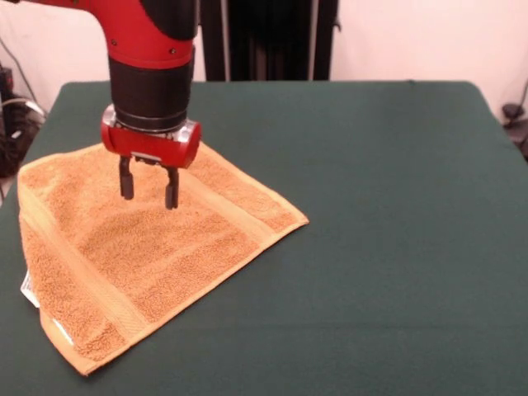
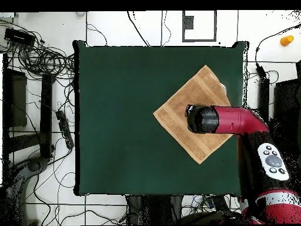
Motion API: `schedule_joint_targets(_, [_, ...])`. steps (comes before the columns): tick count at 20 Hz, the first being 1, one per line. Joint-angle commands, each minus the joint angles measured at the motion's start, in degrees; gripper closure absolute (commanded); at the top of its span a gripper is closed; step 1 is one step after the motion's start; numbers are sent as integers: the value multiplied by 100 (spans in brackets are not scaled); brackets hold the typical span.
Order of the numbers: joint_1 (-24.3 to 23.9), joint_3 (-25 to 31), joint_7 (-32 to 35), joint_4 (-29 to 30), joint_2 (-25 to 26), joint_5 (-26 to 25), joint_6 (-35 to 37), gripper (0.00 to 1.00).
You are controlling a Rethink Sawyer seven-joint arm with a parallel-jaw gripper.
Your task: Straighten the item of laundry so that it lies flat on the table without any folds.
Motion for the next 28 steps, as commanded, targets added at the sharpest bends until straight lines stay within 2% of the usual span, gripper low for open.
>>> schedule_joint_targets(1, [592,-210,1529,786,374,405,-473,0])
schedule_joint_targets(10, [866,-508,1543,888,393,863,-617,0])
schedule_joint_targets(18, [923,-589,1332,837,572,1117,-792,0])
schedule_joint_targets(28, [1465,-931,1767,1051,556,1640,-1032,0])
